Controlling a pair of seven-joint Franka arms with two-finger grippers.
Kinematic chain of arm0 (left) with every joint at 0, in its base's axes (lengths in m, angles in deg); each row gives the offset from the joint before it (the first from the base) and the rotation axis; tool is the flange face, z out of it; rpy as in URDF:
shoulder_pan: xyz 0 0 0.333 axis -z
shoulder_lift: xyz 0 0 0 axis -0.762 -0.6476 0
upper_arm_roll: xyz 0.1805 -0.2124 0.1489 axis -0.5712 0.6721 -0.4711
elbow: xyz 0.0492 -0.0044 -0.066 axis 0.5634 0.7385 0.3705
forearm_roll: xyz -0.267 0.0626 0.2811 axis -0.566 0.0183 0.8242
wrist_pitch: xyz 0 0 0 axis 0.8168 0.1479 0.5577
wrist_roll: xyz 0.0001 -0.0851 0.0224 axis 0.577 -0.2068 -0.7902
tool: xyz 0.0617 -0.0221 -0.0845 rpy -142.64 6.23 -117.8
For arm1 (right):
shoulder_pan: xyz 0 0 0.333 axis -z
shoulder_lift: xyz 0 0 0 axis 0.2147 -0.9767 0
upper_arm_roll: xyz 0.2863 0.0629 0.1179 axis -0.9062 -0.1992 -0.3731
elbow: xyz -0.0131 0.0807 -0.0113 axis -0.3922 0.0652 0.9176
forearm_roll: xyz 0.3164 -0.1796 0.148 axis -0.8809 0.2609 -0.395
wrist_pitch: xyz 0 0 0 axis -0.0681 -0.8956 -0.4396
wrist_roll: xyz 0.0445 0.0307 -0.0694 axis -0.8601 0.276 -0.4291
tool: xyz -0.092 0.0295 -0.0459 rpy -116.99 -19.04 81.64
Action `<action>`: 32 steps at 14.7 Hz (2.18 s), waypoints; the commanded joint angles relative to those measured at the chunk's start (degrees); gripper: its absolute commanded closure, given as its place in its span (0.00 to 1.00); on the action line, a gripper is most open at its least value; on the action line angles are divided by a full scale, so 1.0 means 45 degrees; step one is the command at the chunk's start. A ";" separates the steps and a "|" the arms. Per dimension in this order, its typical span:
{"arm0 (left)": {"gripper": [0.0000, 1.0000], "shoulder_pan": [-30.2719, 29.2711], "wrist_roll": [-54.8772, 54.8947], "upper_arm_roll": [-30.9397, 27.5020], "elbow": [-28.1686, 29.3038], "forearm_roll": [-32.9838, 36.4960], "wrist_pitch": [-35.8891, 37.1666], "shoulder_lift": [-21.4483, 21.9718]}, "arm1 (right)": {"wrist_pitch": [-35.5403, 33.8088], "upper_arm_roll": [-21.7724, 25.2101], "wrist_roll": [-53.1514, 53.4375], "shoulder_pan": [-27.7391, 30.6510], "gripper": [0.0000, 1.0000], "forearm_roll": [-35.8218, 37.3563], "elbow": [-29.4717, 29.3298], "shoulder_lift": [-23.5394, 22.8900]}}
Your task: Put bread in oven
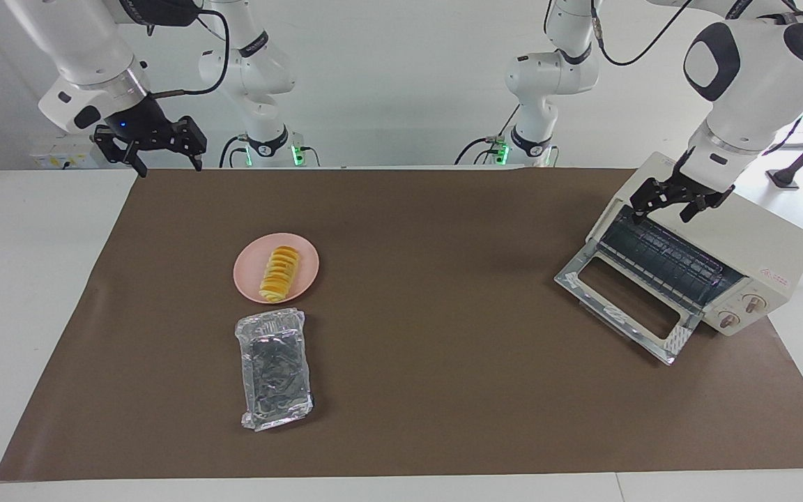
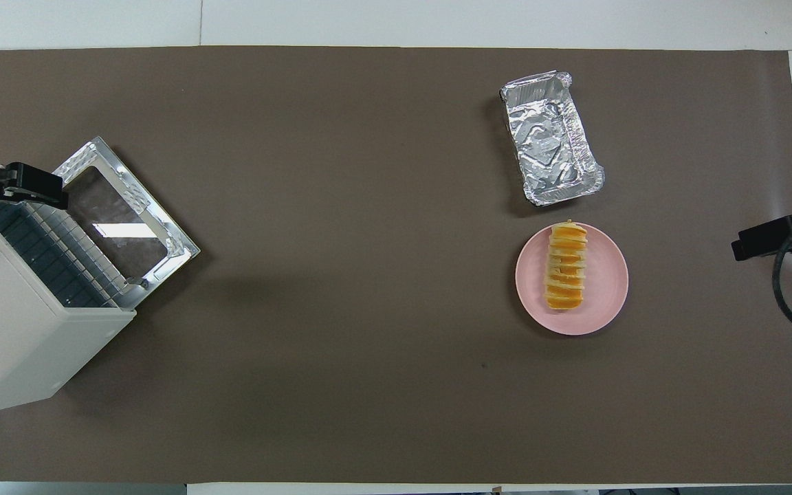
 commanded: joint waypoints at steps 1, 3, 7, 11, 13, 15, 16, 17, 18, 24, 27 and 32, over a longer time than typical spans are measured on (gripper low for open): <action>0.00 0.0043 0.0052 -0.0053 0.0070 0.0176 0.0026 0.0124 | 0.0034 -0.0137 -0.0073 0.0210 0.00 0.0131 0.0265 0.0243; 0.00 0.0043 0.0052 -0.0053 0.0070 0.0176 0.0026 0.0124 | 0.0034 -0.0137 -0.0111 0.0210 0.00 0.0131 0.0265 0.0243; 0.00 0.0043 0.0052 -0.0053 0.0070 0.0176 0.0026 0.0124 | 0.0054 -0.0137 -0.0151 0.0191 0.00 0.0131 0.0285 0.0262; 0.00 0.0043 0.0052 -0.0053 0.0070 0.0176 0.0026 0.0124 | 0.1317 -0.0156 -0.0054 0.0055 0.00 0.0131 0.1861 0.0963; 0.00 0.0043 0.0052 -0.0053 0.0070 0.0176 0.0026 0.0124 | 0.2898 -0.0253 0.0315 -0.0043 0.00 0.0112 0.3656 0.1589; 0.00 0.0043 0.0052 -0.0053 0.0070 0.0176 0.0026 0.0124 | 0.4537 -0.0467 0.1232 -0.0063 0.00 0.0092 0.4635 0.1494; 0.00 0.0043 0.0052 -0.0053 0.0070 0.0176 0.0007 0.0124 | 0.5222 -0.0546 0.1371 -0.0218 0.00 0.0092 0.5220 0.1493; 0.00 0.0043 0.0052 -0.0053 0.0070 0.0176 0.0026 0.0124 | 0.5829 -0.0547 0.1663 -0.0509 0.00 0.0092 0.5690 0.1280; 0.00 0.0043 0.0071 -0.0053 0.0070 0.0176 0.0026 0.0124 | 0.6492 -0.0547 0.2246 -0.0589 0.00 0.0092 0.5850 0.0756; 0.00 0.0043 0.0052 -0.0053 0.0070 0.0176 0.0026 0.0124 | 1.1784 -0.0664 0.4263 -0.1508 0.00 0.0150 0.7292 -0.1613; 0.00 0.0043 0.0052 -0.0053 0.0070 0.0176 0.0026 0.0124 | 1.3078 -0.0664 0.4341 -0.1818 0.00 0.0131 0.8329 -0.1652; 0.00 0.0043 0.0052 -0.0053 0.0070 0.0176 0.0026 0.0124 | 1.3197 -0.0645 0.4400 -0.2366 0.00 0.0151 0.8876 -0.1554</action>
